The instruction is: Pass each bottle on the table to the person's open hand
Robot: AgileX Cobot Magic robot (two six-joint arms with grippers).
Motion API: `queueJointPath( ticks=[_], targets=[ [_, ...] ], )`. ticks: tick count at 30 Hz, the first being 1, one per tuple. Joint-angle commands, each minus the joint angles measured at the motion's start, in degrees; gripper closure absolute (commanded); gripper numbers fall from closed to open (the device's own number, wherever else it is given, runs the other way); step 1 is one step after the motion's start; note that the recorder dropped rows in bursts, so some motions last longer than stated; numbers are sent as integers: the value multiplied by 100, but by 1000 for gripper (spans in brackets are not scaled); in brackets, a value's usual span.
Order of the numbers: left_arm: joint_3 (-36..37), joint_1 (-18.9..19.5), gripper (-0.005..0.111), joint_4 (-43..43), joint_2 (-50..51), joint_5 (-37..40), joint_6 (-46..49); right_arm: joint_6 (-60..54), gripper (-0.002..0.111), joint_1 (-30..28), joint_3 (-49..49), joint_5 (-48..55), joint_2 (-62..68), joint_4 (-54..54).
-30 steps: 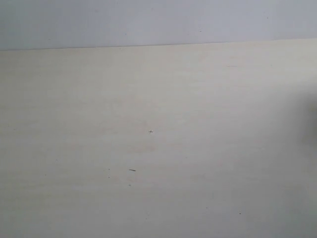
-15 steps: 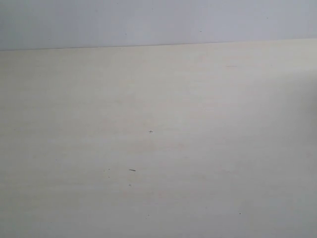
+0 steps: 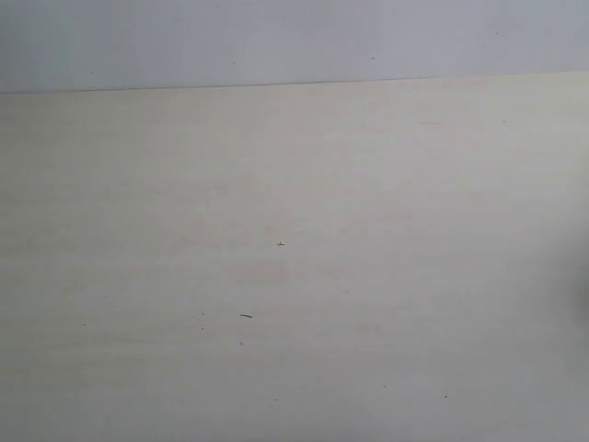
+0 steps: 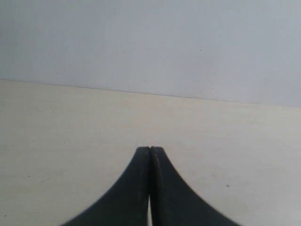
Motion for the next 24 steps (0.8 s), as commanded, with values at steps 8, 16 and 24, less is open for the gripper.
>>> queueJointPath(
  ticks=[8, 16, 24],
  targets=[
    [0, 6, 107, 40, -32, -16, -23, 24, 108, -25, 25, 305, -26, 5],
    [0, 6, 107, 40, -32, -16, -23, 34, 108, -25, 25, 306, -26, -5],
    [0, 6, 107, 40, -32, -16, -23, -355, 108, -774, 25, -586, -26, -455]
  ],
)
